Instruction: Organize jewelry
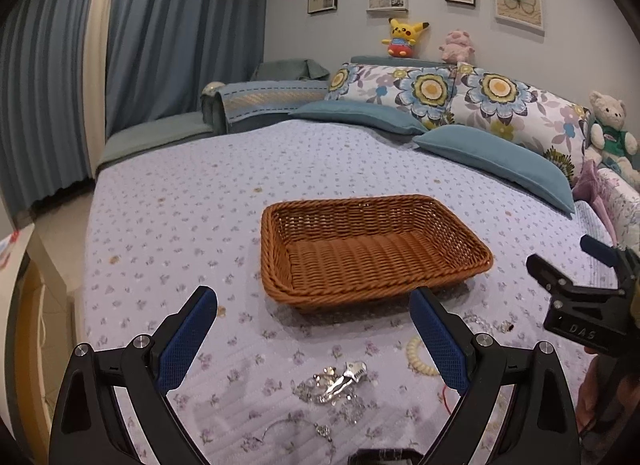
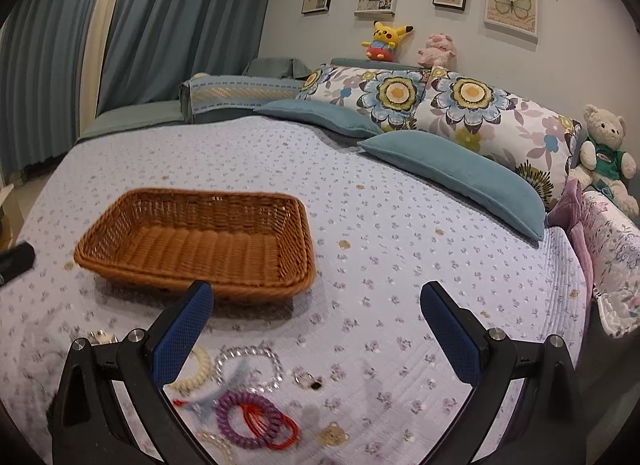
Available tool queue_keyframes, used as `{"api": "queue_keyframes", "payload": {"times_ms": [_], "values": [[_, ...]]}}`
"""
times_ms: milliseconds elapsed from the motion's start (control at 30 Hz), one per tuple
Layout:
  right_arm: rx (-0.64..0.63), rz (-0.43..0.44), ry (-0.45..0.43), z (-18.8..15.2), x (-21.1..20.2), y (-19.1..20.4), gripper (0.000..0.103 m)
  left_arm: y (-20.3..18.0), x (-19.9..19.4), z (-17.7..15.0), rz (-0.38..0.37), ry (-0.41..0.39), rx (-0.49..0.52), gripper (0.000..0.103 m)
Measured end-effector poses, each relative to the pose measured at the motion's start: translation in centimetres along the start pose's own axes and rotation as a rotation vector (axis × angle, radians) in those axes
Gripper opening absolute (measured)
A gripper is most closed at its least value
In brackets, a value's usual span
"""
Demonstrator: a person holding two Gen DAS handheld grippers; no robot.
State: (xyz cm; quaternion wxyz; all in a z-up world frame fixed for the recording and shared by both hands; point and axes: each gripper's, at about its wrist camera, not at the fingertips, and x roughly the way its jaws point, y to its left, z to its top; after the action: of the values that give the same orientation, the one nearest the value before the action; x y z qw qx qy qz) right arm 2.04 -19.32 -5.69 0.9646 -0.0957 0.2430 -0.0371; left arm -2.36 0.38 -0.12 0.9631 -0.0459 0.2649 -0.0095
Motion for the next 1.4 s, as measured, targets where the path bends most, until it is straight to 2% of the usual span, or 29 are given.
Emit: {"api": "queue_keyframes", "payload": {"times_ms": [133, 267, 400, 433, 500, 633, 700, 767, 833, 900, 967, 1133, 1300, 1400], "values": [[-0.034, -0.008, 0.003, -1.1, -0.6, -0.7, 0.103, 0.5, -1.2, -1.0, 0.026, 0.008, 0.019, 0.097], [-0.049, 0.006, 0.021, -2.1, -1.0, -1.6, 0.103, 1.6, -1.5, -2.5, -0.014, 0.082, -0.049, 0.097], [-0.01, 0.079, 0.068, -3.2, -0.7, -3.7, 0.103, 2.5, -2.1, -4.5, -0.068, 0.166, -0.095, 0.097], [0.001, 0.094, 0.08, -3.4, -0.5, -4.2, 0.103, 2.6, -2.1, -5.1, -0.083, 0.163, -0.102, 0.097], [0.03, 0.125, 0.113, -4.0, 0.2, -5.4, 0.096, 2.9, -2.4, -6.1, -0.107, 0.188, -0.119, 0.097], [0.094, 0.176, 0.187, -4.9, 2.1, -7.4, 0.09, 3.0, -3.1, -7.1, -0.112, 0.241, -0.109, 0.096], [0.119, 0.204, 0.209, -5.0, 2.6, -7.8, 0.089, 2.9, -3.3, -7.6, -0.114, 0.255, -0.104, 0.091], [0.13, 0.233, 0.218, -5.0, 3.0, -7.9, 0.086, 2.7, -3.1, -7.8, -0.124, 0.286, -0.094, 0.079], [0.109, 0.244, 0.232, -5.0, 3.5, -7.2, 0.076, 2.8, -2.7, -7.9, -0.121, 0.326, -0.078, 0.072], [0.075, 0.25, 0.255, -5.2, 4.2, -6.1, 0.061, 2.9, -2.1, -8.2, -0.134, 0.356, -0.083, 0.067], [0.042, 0.266, 0.285, -5.5, 5.0, -4.8, 0.058, 3.0, -1.4, -8.6, -0.16, 0.377, -0.098, 0.054], [-0.022, 0.282, 0.344, -6.3, 6.9, -2.1, 0.057, 2.7, -0.1, -9.4, -0.202, 0.399, -0.117, 0.051], [-0.033, 0.262, 0.383, -6.7, 8.4, -1.4, 0.04, 2.5, 0.3, -9.7, -0.22, 0.424, -0.137, 0.051], [-0.01, 0.266, 0.399, -6.6, 9.0, -1.8, 0.037, 2.2, 0.3, -9.6, -0.238, 0.428, -0.134, 0.039]]}}
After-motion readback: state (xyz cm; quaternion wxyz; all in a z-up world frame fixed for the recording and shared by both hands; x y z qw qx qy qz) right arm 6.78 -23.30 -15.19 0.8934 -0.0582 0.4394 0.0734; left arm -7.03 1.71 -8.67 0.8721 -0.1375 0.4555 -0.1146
